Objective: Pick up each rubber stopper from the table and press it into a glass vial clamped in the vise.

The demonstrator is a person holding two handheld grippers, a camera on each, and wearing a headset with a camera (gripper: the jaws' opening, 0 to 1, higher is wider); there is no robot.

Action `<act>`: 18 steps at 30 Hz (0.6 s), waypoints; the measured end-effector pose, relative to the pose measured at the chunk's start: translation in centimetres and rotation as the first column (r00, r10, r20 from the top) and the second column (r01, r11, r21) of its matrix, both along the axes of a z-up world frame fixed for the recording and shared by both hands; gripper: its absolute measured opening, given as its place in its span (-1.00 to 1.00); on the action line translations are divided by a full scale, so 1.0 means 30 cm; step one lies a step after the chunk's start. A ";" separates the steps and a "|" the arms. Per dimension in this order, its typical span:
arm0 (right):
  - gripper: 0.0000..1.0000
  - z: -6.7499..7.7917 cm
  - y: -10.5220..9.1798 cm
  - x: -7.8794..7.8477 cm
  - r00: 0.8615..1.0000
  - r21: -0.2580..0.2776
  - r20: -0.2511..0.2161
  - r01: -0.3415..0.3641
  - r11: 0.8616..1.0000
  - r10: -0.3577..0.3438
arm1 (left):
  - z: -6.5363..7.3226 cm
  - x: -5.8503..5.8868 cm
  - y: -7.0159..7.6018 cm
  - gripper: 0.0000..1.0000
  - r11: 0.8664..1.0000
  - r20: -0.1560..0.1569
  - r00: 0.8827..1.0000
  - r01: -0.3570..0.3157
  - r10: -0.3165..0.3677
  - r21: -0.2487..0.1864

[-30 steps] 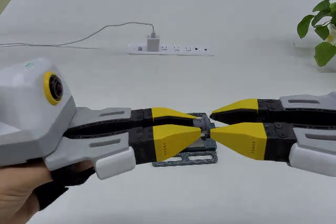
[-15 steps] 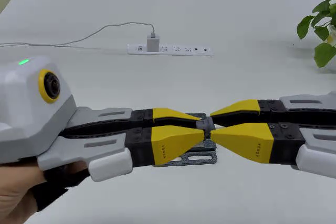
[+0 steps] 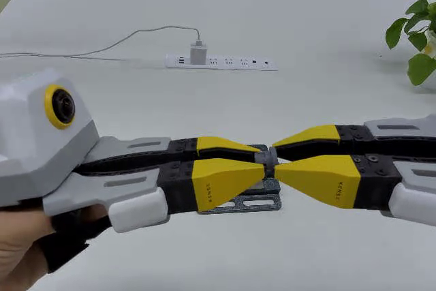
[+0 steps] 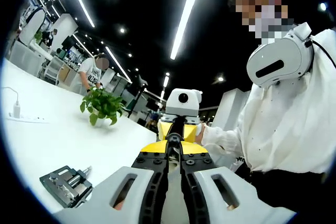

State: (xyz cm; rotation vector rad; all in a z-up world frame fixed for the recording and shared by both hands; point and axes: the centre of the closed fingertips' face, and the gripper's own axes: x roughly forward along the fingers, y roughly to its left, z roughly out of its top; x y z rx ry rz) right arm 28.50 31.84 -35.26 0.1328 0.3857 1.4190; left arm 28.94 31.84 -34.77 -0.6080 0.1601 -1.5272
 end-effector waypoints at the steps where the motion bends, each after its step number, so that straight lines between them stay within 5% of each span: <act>1: -0.88 0.000 0.000 0.000 1.000 0.000 0.003 -0.002 1.000 0.002 | 0.000 0.000 0.001 -0.95 1.000 0.000 1.000 0.001 -0.001 -0.002; 9: -0.89 0.011 0.004 -0.005 1.000 0.013 0.005 -0.022 1.000 0.022 | 0.008 -0.002 0.013 -0.94 0.998 -0.035 0.999 0.025 -0.026 -0.050; 18: -0.90 -0.001 0.010 -0.005 1.000 -0.009 0.014 -0.021 1.000 0.022 | -0.002 -0.001 0.018 -0.93 0.999 -0.025 1.000 0.016 -0.017 -0.041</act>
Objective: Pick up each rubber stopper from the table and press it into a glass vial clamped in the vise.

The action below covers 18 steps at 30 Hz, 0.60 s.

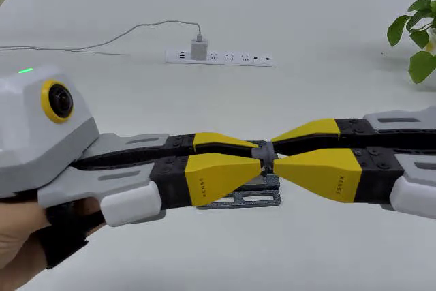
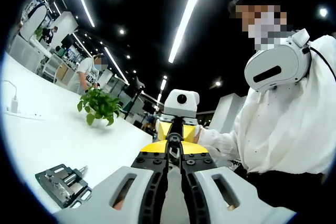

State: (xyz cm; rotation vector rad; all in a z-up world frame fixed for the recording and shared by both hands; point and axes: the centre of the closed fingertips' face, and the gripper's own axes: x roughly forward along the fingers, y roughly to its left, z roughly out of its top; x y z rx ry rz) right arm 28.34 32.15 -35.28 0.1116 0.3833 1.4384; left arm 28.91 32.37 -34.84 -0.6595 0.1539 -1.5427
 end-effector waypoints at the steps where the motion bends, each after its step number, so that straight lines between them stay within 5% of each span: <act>1: -0.90 -0.001 0.001 0.001 1.000 -0.001 0.000 0.001 1.000 -0.001 | -0.002 0.001 0.001 -0.93 1.000 0.003 1.000 -0.004 0.004 0.001; 18: -0.90 -0.023 0.016 0.026 0.999 -0.025 -0.030 0.011 1.000 -0.011 | -0.056 0.021 0.023 -0.74 0.996 0.006 0.998 -0.067 0.066 0.053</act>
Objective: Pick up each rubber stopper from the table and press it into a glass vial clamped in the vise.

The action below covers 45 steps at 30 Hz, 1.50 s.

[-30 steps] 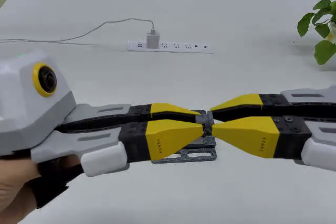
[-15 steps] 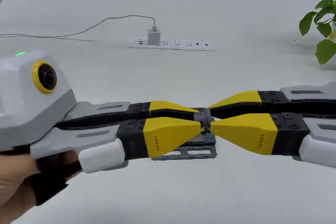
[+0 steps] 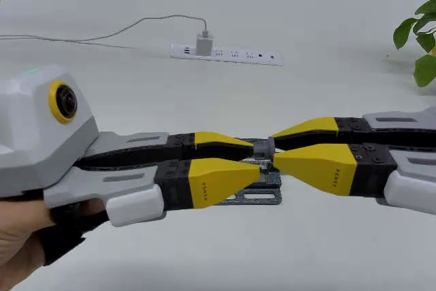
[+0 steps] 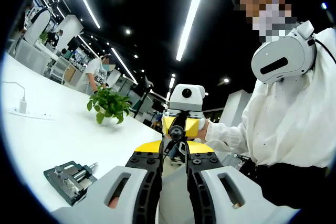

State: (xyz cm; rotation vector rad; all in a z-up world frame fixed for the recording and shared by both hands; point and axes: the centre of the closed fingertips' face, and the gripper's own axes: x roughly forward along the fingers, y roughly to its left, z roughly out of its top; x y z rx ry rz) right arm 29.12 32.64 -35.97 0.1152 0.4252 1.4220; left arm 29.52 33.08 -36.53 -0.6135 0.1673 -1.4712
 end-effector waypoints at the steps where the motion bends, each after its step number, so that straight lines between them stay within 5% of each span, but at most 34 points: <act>1: -0.90 -0.002 0.001 0.004 1.000 -0.003 0.000 0.000 1.000 0.000 | -0.006 0.006 0.005 -0.74 1.000 -0.001 1.000 -0.011 0.011 0.009; 7: -0.90 -0.014 0.003 0.039 1.000 -0.023 -0.009 0.013 1.000 -0.014 | -0.052 0.035 0.027 -0.54 0.993 0.025 0.996 -0.084 0.082 0.083; 14: -0.90 -0.054 0.002 0.093 1.000 -0.089 -0.012 0.027 0.996 -0.028 | -0.124 0.061 0.054 -0.29 0.969 0.074 0.987 -0.157 0.146 0.189; 16: -0.90 -0.080 0.002 0.112 0.999 -0.128 -0.014 0.028 0.991 -0.030 | -0.150 0.072 0.065 -0.21 0.954 0.113 0.978 -0.196 0.174 0.229; 27: -0.90 -0.180 0.028 0.190 1.000 -0.282 -0.011 0.002 0.959 -0.005 | -0.270 0.093 0.103 0.16 0.890 0.154 0.964 -0.262 0.219 0.374; 34: -0.90 -0.272 0.023 0.252 1.000 -0.422 0.012 -0.020 0.906 0.027 | -0.336 0.111 0.116 0.38 0.847 0.197 0.952 -0.300 0.235 0.440; 38: -0.90 -0.335 0.019 0.287 0.997 -0.515 0.035 -0.035 0.856 0.061 | -0.370 0.115 0.123 0.44 0.832 0.206 0.950 -0.307 0.236 0.463; 42: -0.90 -0.382 0.033 0.304 0.995 -0.558 0.029 -0.060 0.828 0.092 | -0.403 0.122 0.130 0.55 0.810 0.243 0.941 -0.328 0.235 0.487; 45: -0.90 -0.428 0.033 0.319 0.992 -0.607 0.034 -0.076 0.791 0.122 | -0.428 0.124 0.135 0.61 0.796 0.258 0.939 -0.332 0.227 0.506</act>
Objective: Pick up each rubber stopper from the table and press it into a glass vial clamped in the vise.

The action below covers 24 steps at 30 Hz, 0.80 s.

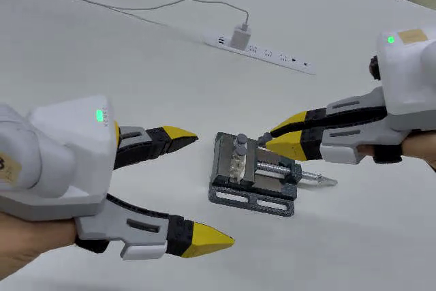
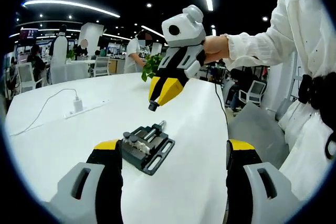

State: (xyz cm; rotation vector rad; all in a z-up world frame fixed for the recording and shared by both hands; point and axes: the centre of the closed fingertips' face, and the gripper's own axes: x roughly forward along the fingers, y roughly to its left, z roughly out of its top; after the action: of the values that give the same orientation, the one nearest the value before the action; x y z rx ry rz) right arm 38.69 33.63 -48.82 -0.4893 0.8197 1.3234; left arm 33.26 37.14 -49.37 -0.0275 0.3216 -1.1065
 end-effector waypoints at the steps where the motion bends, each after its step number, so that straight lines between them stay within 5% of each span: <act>1: -0.90 -0.022 -0.001 0.006 1.000 -0.030 0.007 -0.016 0.999 0.016 | -0.009 0.002 0.002 0.63 1.000 0.007 1.000 -0.001 0.001 0.014; 16: -0.90 -0.268 -0.018 0.080 0.989 -0.277 0.052 -0.122 0.953 0.142 | -0.084 0.004 0.024 0.82 0.997 0.001 1.000 -0.014 0.014 0.070; 24: -0.90 -0.321 -0.028 0.098 0.978 -0.345 0.065 -0.166 0.924 0.201 | -0.095 0.015 0.040 0.86 0.998 0.003 1.000 -0.028 0.028 0.062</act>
State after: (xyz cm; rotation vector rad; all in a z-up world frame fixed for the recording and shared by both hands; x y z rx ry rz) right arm 41.62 32.78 -58.45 -0.9171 0.9403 1.3212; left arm 33.71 38.34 -52.22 0.0239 0.3524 -1.0680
